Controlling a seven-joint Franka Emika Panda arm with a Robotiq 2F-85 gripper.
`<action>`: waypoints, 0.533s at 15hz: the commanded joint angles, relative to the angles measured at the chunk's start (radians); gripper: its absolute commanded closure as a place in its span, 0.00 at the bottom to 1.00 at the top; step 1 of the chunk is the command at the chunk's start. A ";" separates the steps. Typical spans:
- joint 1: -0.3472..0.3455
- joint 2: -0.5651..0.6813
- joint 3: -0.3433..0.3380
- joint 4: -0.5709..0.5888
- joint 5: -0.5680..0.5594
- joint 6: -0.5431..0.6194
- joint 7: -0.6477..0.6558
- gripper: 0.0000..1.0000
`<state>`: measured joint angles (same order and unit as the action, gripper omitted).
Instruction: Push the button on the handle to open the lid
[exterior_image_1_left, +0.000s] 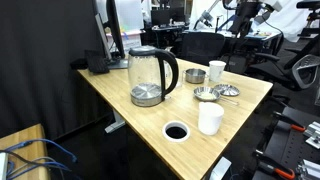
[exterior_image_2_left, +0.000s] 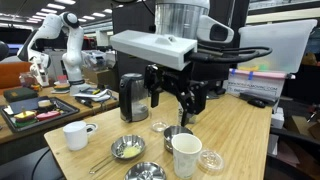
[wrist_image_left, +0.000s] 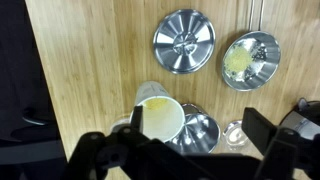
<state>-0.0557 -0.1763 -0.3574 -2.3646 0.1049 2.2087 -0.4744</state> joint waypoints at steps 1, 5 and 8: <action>-0.039 0.002 0.038 0.001 0.008 -0.003 -0.005 0.00; -0.024 0.004 0.080 0.003 -0.005 0.003 -0.019 0.00; -0.009 0.002 0.129 0.004 -0.018 0.026 -0.022 0.00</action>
<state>-0.0580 -0.1762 -0.2684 -2.3644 0.1039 2.2088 -0.4746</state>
